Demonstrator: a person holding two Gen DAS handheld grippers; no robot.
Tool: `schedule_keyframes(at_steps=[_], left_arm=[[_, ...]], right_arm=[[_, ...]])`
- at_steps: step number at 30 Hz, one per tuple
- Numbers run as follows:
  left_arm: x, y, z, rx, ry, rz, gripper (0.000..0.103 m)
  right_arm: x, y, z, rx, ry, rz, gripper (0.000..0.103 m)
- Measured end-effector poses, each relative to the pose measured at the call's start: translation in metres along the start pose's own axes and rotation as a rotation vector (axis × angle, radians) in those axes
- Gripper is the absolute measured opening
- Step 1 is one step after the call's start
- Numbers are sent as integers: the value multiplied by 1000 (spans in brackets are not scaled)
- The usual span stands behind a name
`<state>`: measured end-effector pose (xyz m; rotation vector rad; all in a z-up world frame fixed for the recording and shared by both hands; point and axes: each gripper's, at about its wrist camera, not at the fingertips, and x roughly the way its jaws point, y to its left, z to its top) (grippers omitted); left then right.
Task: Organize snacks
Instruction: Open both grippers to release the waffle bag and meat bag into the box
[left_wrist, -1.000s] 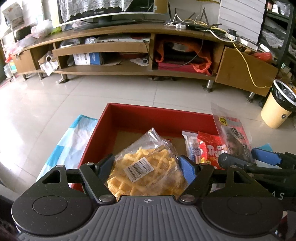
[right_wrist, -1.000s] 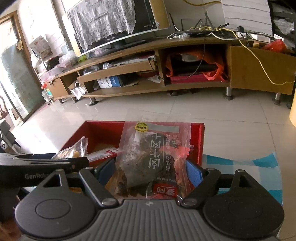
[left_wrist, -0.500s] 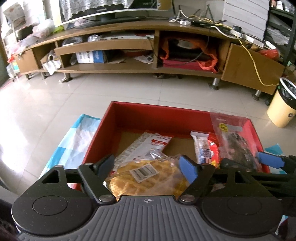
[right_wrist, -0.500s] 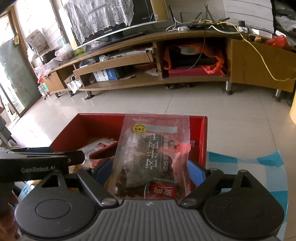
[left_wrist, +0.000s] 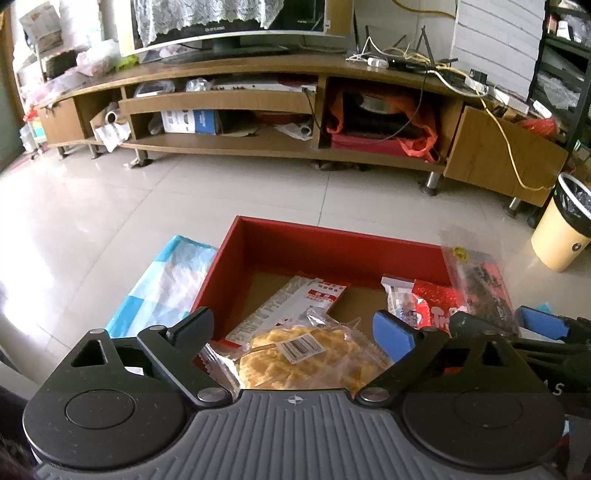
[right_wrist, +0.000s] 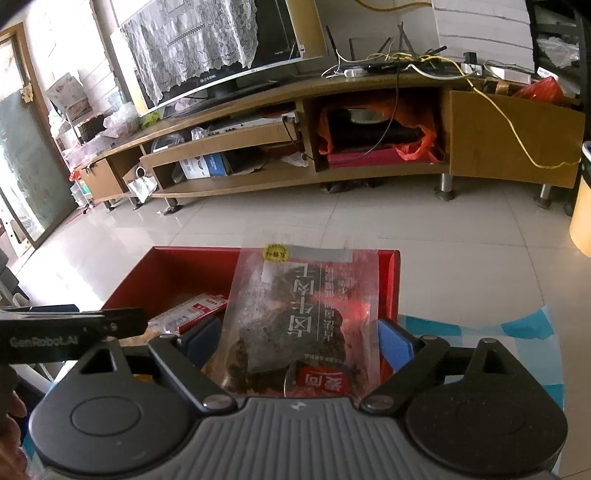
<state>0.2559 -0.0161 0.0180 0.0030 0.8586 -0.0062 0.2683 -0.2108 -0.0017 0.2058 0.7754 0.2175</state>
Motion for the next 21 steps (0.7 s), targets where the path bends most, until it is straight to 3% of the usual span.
schedule_keyframes(at_steps=[21], left_arm=[[-19, -1, -7, 9, -27, -13, 102]], right_arm=[[-3, 2, -8, -12, 28, 13, 92]])
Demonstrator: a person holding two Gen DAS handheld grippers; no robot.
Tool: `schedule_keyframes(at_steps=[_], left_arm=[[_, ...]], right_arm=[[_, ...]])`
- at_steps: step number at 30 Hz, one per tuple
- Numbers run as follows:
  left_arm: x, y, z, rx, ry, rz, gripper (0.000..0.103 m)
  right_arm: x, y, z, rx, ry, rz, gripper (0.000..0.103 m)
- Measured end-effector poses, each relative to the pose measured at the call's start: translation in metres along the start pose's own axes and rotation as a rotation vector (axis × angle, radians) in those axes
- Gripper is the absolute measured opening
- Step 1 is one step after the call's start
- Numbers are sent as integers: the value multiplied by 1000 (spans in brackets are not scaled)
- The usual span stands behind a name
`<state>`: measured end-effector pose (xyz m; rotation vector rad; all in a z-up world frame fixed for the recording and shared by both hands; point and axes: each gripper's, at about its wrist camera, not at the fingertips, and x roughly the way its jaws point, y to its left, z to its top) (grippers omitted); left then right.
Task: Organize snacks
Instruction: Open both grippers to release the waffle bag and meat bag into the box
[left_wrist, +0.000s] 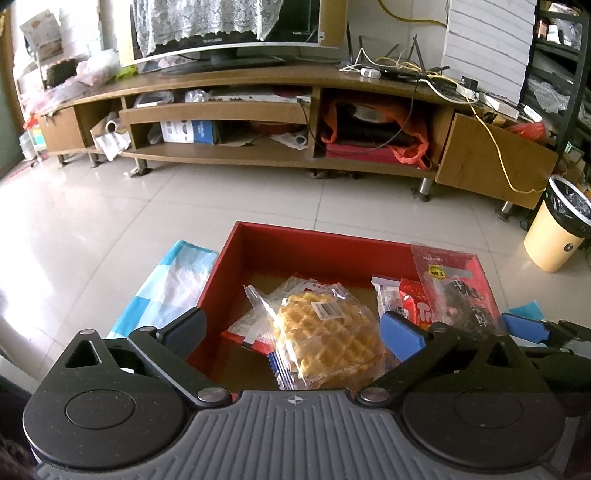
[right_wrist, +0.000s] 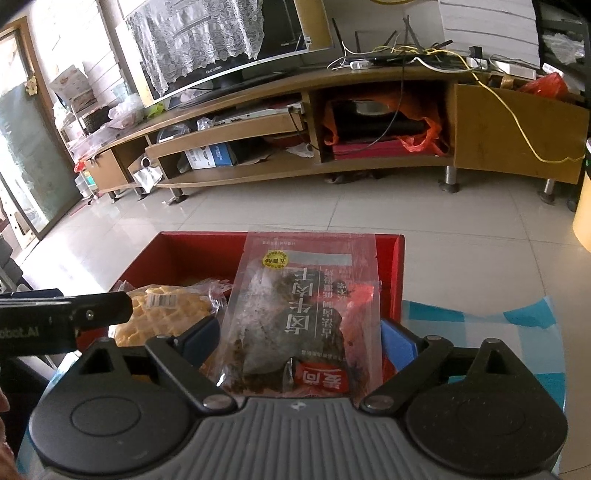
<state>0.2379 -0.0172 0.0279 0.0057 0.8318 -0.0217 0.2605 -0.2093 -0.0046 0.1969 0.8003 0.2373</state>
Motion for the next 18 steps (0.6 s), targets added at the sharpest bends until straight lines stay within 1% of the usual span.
schedule_keyframes(at_steps=[2, 6, 9, 15, 18], left_arm=[[-2, 1, -1, -6, 1, -5, 102], [-7, 3, 0, -13, -6, -10, 102], [-9, 5, 1, -20, -9, -14, 102], [-9, 10, -5, -26, 15, -30, 102], [-12, 9, -13, -23, 36, -46, 102]], right_arm=[[0, 0, 0, 0, 0, 9, 92], [-3, 0, 1, 4, -27, 42, 99], [-5, 1, 4, 13, -41, 49, 99], [-9, -1, 2, -1, -37, 25, 99], [-14, -6, 0, 6, -27, 13, 99]])
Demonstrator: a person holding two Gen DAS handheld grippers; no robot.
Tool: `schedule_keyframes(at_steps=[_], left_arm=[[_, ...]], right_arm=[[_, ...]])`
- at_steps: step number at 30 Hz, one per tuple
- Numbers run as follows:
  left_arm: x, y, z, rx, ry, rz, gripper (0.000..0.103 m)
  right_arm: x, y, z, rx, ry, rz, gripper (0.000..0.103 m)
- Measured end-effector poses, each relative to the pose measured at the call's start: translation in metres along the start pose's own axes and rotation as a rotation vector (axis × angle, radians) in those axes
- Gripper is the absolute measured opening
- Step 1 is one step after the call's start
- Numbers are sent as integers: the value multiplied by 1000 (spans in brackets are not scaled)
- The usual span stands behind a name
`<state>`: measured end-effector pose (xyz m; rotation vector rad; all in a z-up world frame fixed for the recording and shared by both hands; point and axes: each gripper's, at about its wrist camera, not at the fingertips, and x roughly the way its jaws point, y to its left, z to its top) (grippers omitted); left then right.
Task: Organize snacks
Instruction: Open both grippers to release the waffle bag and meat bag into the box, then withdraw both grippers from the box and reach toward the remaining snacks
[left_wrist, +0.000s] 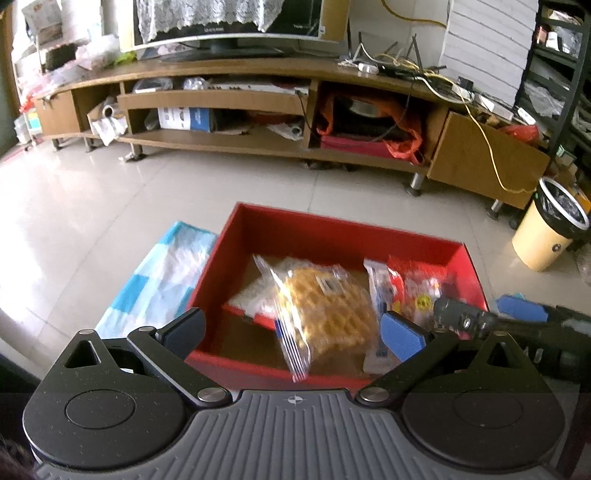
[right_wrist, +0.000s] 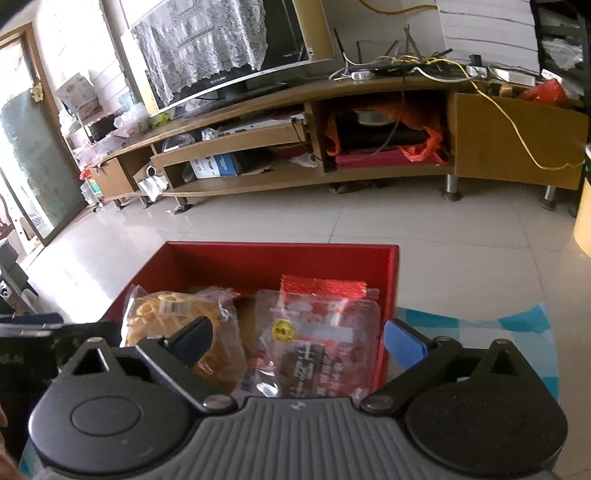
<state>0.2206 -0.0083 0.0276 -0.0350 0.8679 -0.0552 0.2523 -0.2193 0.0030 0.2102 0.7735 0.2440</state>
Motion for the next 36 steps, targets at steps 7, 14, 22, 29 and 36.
schedule_keyframes(at_steps=[7, 14, 22, 29, 36], left_arm=[[-9, -7, -29, 30, 56, -23, 102], [-20, -11, -65, 68, 114, -35, 102], [-16, -20, -94, 117, 184, -60, 102], [-15, -26, -106, 139, 199, -59, 102], [-1, -34, -115, 180, 229, -40, 102]], right_arm=[[-21, -14, -13, 4, 26, -24, 99], [-48, -24, -33, 24, 52, -24, 99], [-119, -25, -41, 85, -89, 36, 99], [-177, -31, -71, 276, -233, 279, 103], [-147, -41, -83, 301, -69, 185, 103]])
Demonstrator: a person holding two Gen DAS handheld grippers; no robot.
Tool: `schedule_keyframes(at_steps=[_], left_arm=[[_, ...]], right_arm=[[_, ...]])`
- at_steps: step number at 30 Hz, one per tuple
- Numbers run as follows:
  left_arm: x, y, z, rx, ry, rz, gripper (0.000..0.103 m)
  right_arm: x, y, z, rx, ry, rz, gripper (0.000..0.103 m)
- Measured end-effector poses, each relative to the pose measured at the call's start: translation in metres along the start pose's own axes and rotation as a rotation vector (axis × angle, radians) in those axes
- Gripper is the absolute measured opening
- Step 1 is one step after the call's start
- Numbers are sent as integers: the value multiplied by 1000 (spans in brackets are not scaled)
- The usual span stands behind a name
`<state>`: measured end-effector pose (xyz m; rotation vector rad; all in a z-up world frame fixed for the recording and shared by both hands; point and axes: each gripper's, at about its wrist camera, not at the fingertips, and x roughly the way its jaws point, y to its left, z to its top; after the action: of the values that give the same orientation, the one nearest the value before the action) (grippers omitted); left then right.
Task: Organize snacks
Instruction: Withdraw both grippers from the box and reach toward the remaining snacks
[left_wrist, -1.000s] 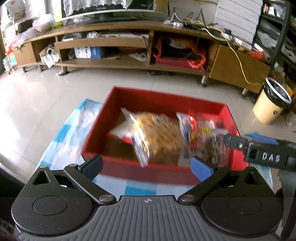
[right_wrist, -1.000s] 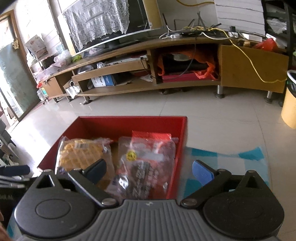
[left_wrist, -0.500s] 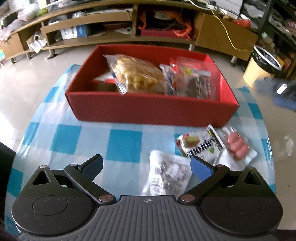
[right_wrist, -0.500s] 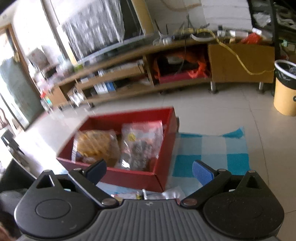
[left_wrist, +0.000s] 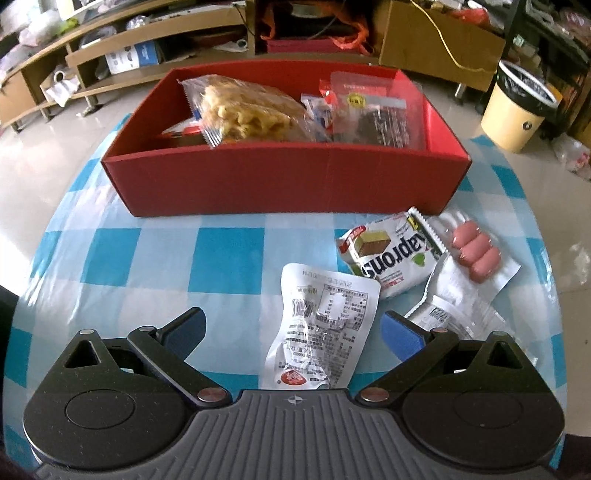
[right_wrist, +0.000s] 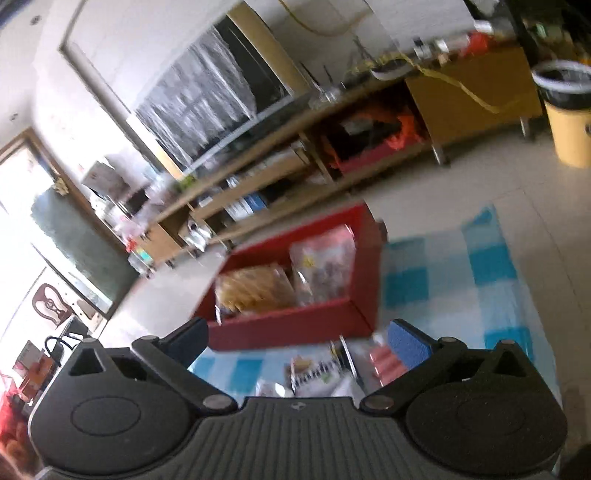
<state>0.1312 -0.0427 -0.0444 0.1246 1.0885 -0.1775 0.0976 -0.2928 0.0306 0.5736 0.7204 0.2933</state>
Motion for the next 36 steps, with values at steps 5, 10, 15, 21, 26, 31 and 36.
schedule_keyframes(at_steps=[5, 10, 15, 21, 26, 31, 36], left_arm=[[13, -3, -2, 10, 27, 35, 101], [29, -5, -3, 3, 88, 27, 102], [29, -3, -7, 15, 92, 17, 102], [20, -4, -13, 34, 75, 10, 84], [13, -7, -12, 59, 69, -4, 65], [10, -6, -11, 57, 72, -20, 62], [10, -3, -12, 53, 80, -35, 63]], right_arm=[[16, -11, -11, -72, 85, -127, 103], [27, -3, -24, -189, 143, -151, 103], [40, -3, -36, -255, 217, -179, 103], [60, -7, -54, -295, 334, -195, 102], [69, -9, -65, -300, 397, -175, 102], [79, -7, -77, -355, 423, -186, 103], [81, -8, -79, -385, 411, -193, 103]])
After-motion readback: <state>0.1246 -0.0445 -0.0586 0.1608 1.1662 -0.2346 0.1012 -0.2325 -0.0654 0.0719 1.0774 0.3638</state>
